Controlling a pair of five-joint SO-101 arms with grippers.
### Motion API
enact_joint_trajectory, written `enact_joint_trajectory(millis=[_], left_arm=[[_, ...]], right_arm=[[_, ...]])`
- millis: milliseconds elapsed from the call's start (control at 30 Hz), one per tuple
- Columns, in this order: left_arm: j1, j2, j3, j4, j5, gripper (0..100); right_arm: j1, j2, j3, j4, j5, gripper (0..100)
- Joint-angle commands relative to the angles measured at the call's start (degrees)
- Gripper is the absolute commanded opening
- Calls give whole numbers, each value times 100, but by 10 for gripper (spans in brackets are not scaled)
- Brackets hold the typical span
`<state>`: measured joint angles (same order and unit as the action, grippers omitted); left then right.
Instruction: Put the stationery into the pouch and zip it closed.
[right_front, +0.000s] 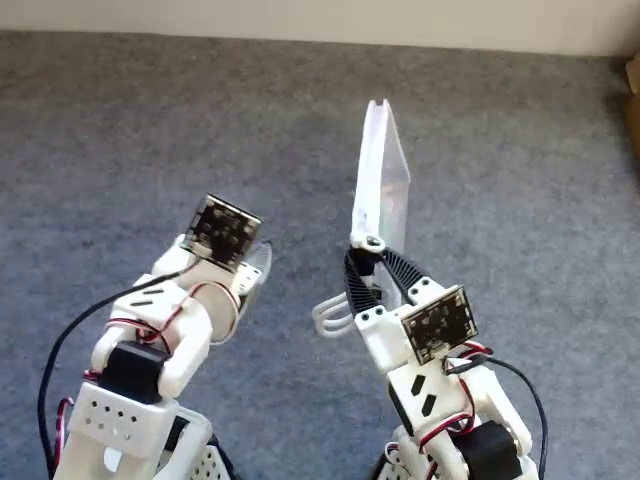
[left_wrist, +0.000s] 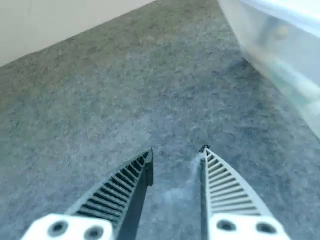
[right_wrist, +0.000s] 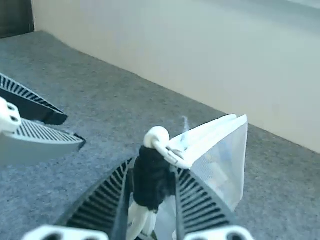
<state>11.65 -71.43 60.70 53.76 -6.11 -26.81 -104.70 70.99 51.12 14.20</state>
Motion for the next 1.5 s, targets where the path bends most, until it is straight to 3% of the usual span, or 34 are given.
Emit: enact_joint_trajectory(millis=[0, 233, 500, 667, 867, 967, 1100, 1300, 1467], left_arm=[[-708, -101, -620, 167, 431, 161], [-1499, -101, -1033, 554, 1090, 162], [-1508, -92, -1007, 536, 1301, 165], [-1508, -48, -681, 563, 1310, 249], [-1490, -48, 4, 88, 1459, 251], [-1235, -48, 347, -158, 1855, 252], [-787, -48, 523, -158, 1837, 252], [-699, -48, 646, -149, 993, 253], [-488, -48, 919, -149, 826, 253]], right_arm=[[-233, 198, -295, 163, 176, 5], [-1622, 1323, -268, 207, 193, 5], [-3240, 2264, 40, 180, 193, 5], [-3793, 2308, 295, 180, 202, 5], [-3925, 2299, 400, 189, 211, 5], [-3908, 2299, 400, 207, 211, 5], [-3837, 2299, 365, 268, 211, 5], [-3310, 2290, 145, 813, 211, 5], [-3187, 2290, -303, 1297, 422, 5]])
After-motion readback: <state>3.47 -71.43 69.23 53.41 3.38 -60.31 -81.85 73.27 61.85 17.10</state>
